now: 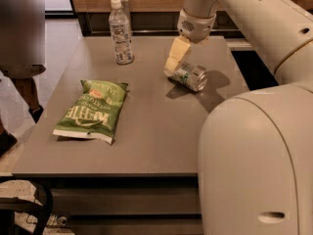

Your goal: Place 7up can upright

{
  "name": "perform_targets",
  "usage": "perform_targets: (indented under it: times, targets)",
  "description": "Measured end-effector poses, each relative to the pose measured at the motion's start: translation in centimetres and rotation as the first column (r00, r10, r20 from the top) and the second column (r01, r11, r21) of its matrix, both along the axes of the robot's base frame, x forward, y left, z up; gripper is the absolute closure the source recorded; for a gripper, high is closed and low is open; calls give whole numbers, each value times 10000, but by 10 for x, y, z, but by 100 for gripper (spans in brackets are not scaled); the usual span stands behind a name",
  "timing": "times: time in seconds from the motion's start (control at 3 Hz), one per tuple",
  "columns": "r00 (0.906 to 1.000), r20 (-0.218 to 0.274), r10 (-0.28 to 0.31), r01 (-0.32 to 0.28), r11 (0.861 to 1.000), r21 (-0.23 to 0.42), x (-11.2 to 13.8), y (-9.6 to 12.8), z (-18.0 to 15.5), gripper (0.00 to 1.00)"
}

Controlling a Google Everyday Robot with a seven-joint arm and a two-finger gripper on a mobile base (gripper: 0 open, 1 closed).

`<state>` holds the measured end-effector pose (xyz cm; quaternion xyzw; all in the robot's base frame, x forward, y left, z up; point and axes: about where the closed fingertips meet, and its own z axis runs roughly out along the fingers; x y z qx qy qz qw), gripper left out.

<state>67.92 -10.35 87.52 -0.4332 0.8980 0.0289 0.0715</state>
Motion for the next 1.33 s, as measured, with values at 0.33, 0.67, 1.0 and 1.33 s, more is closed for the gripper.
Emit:
perform_targets:
  times: [0.33,0.67,1.0,1.33]
  targets:
    - [9994,-315,-170,167,9998,-91,-3,-1,-11,0]
    - [9972,-624,-404,382,9986,-368,-9,-7,-21,0]
    - [9953,-771,-581,542,9972,-520,-11,-11,-26,0]
    - [9937,-852,-724,698,9970,-332,-9,-5,-31,0]
